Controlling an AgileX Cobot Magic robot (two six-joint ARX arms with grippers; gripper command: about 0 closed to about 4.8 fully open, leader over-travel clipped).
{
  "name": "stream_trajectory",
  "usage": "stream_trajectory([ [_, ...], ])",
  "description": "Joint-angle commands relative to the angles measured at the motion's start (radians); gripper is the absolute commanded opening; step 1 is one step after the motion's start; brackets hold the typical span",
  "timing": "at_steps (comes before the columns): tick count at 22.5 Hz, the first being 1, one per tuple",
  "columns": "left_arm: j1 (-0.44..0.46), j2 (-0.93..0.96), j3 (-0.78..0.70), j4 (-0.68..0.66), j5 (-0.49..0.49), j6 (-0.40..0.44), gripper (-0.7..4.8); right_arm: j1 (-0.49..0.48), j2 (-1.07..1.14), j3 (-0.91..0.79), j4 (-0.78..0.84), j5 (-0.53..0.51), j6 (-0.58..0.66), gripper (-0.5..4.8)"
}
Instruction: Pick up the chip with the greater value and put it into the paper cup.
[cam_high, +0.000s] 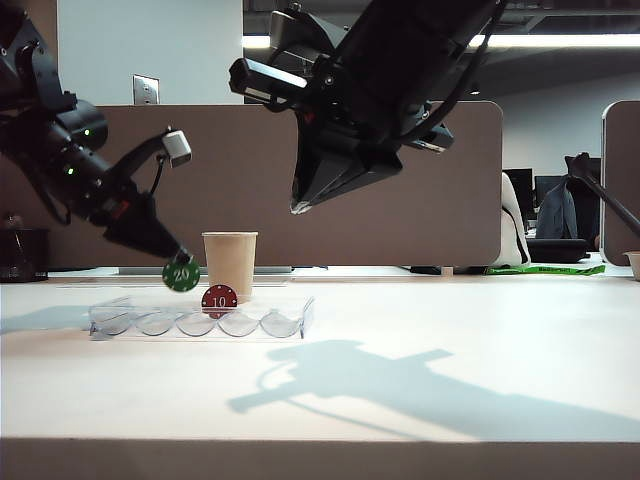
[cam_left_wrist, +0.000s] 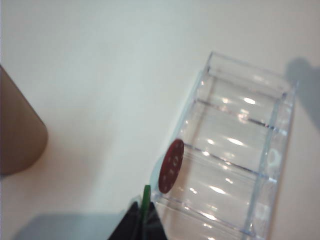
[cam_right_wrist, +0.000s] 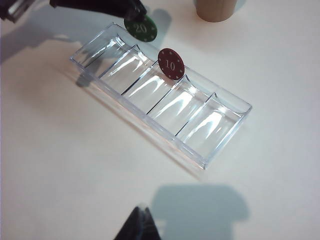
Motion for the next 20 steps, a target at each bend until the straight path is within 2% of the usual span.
stream_trajectory([
  [1, 0.001, -0.017, 0.031, -0.02, 0.034, -0.027, -0.05, 0.0, -0.005, 0.006, 0.018, 0.008, 0.004, -0.06],
  [12, 0.0, -0.038, 0.097, 0.008, 0.075, -0.029, -0.05, 0.0, -0.005, 0.006, 0.063, 0.029, 0.003, -0.06],
  [20, 0.0, -0.038, 0.098, 0.21, 0.154, -0.163, -0.05, -0.01, -0.004, 0.006, 0.062, 0.03, 0.003, -0.06],
])
